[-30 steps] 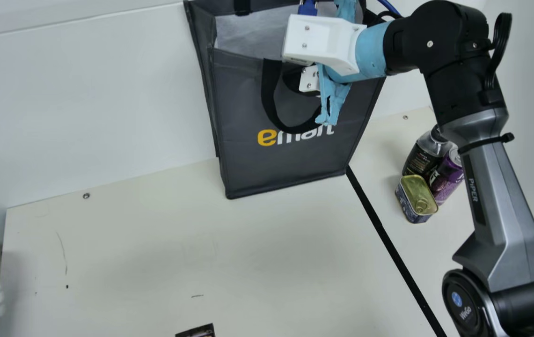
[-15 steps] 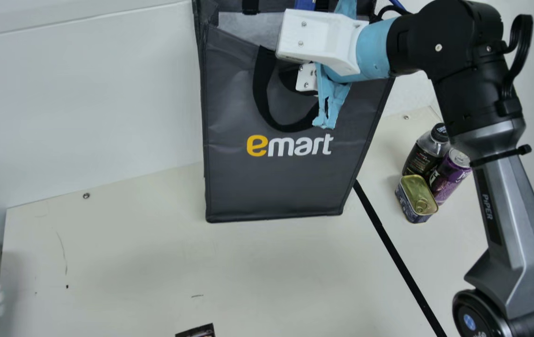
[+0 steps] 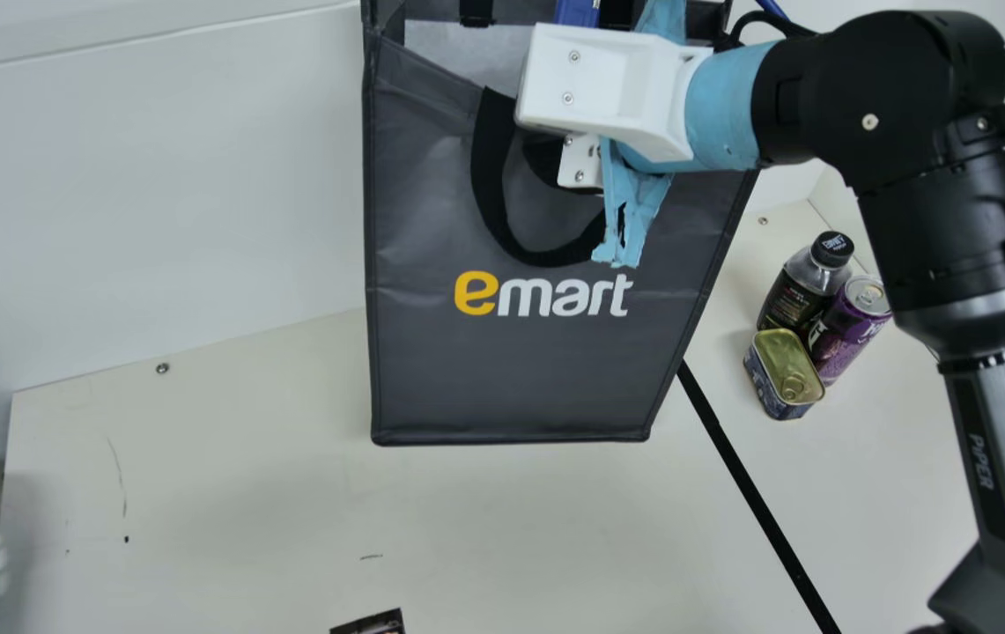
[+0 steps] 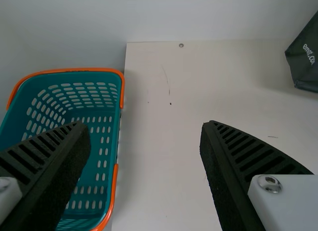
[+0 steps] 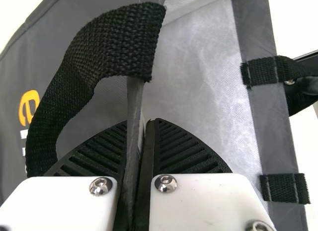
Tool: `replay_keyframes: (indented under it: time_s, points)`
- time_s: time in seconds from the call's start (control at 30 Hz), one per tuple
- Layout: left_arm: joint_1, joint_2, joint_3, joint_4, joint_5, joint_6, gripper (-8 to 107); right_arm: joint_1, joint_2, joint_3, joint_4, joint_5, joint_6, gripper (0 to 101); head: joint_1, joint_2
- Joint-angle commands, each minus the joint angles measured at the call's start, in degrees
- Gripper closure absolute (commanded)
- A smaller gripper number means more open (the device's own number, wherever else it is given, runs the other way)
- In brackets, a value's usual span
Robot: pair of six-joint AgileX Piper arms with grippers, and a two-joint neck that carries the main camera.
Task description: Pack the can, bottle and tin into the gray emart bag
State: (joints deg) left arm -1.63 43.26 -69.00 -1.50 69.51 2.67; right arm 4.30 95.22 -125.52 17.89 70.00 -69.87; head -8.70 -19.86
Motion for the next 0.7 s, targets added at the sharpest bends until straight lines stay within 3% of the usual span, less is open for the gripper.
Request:
replay_keyframes:
  time_s: [0.0, 0.67]
  points:
    - [0.0, 0.0, 0.0, 0.0, 0.0, 0.0, 9, 0.5, -1.0, 0.6, -0.5, -0.1, 0.4, 101, -1.3, -0.1]
    - [0.0, 0.0, 0.0, 0.0, 0.0, 0.0, 9, 7.6, -12.1, 10.0, -6.0, -0.1, 4.7, 101, -1.3, -0.1]
